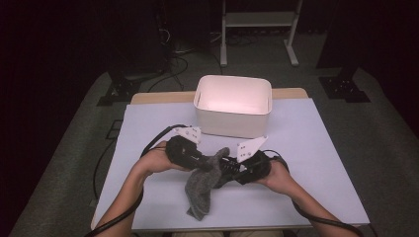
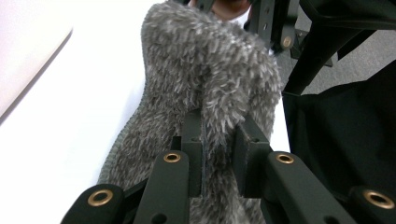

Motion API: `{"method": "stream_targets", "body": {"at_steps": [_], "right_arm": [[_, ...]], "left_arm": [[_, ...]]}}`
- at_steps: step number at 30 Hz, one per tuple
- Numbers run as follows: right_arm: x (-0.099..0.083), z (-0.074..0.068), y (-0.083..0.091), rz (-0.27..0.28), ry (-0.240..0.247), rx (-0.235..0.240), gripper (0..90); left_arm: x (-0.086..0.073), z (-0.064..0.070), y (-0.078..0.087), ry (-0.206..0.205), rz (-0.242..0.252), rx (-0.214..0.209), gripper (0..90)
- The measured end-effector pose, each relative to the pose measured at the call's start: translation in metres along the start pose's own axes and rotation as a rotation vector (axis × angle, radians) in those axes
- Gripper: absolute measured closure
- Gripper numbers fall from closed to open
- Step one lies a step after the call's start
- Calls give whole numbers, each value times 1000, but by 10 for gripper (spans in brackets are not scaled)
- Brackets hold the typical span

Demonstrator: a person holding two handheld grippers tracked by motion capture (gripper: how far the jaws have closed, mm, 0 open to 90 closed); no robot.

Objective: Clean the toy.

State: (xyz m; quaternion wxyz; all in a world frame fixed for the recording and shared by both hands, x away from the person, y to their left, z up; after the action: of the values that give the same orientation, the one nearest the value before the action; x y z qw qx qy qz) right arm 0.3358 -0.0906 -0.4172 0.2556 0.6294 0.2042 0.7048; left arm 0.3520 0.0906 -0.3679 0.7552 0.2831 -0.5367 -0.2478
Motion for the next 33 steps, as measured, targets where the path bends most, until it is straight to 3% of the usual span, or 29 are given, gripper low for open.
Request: {"method": "stream_targets", "body": {"at_steps": [4,7,9,10,11,19,23,27,30,33], "right_arm": [[-1,1,-5,4,-3,13,562],[-12,-1,4,-44,-5,23,559],[-15,-2,8,-56,-9,34,559],[-24,-4,14,-90,-7,32,558],[-24,-4,14,-90,-7,32,558],[-72,-11,21,-140,-56,41,568],[-90,-8,26,-137,-72,-3,567],[-96,-2,30,-138,-71,-19,563],[-97,-1,28,-165,-88,-14,535],[-96,-2,28,-157,-122,0,464]], "left_arm": [[-6,-3,-4,5,-14,0,769],[-16,-8,-27,31,-57,-12,765],[-17,-9,-33,37,-58,-21,761],[-16,-10,-36,48,-28,-38,753],[-15,-11,-38,50,-21,-43,753],[-5,-10,-47,21,-79,-25,752],[-4,-13,-44,24,-77,-19,752],[5,-13,-47,25,-60,-26,752],[11,-14,-56,13,-85,-29,752],[13,-14,-66,13,-111,-41,752]]}}
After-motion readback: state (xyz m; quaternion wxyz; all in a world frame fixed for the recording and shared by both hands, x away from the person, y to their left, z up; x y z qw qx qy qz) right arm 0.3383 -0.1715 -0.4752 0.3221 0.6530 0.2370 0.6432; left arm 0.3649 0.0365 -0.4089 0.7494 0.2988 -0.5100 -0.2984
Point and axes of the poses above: each handheld gripper's, and its own axes: y roughly backward along the jaws, x roughly out of its top, z roughly to its right, the point moved 4 cm from there along -y, roughly forward along the jaws, and after that the axes turned 8 degrees about y, right-handed, at the moved point
